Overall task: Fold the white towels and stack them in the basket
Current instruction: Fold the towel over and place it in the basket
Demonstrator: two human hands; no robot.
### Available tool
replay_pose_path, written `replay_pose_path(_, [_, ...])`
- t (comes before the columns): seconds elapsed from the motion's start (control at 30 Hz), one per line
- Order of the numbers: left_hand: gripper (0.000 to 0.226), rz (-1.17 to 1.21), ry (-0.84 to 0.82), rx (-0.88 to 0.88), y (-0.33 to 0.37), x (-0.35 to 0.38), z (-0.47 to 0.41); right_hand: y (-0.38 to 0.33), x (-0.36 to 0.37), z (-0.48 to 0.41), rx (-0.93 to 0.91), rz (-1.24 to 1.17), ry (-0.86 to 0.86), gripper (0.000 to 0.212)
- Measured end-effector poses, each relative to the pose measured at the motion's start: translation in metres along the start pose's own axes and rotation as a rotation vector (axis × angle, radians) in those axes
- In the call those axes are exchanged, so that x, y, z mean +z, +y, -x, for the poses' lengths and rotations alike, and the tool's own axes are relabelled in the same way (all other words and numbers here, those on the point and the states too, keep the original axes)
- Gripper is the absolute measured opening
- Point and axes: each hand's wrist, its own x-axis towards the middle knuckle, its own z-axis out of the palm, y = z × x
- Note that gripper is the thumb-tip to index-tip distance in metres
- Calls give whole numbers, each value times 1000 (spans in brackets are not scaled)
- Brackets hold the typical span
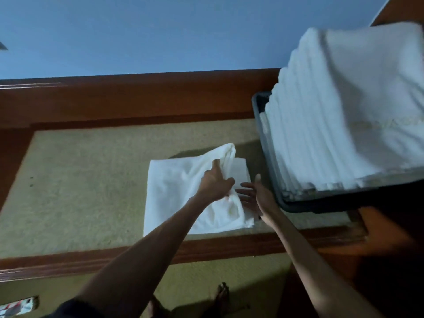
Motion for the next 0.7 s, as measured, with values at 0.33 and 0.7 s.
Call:
replay_pose_path(0.33, [29, -166, 167, -183, -39, -25, -10, 19, 4, 4, -94, 392, 95, 55])
replay_pose_path(0.7, [80, 142, 415, -452, -128, -92, -7, 35, 15, 1, -197, 659, 290, 47])
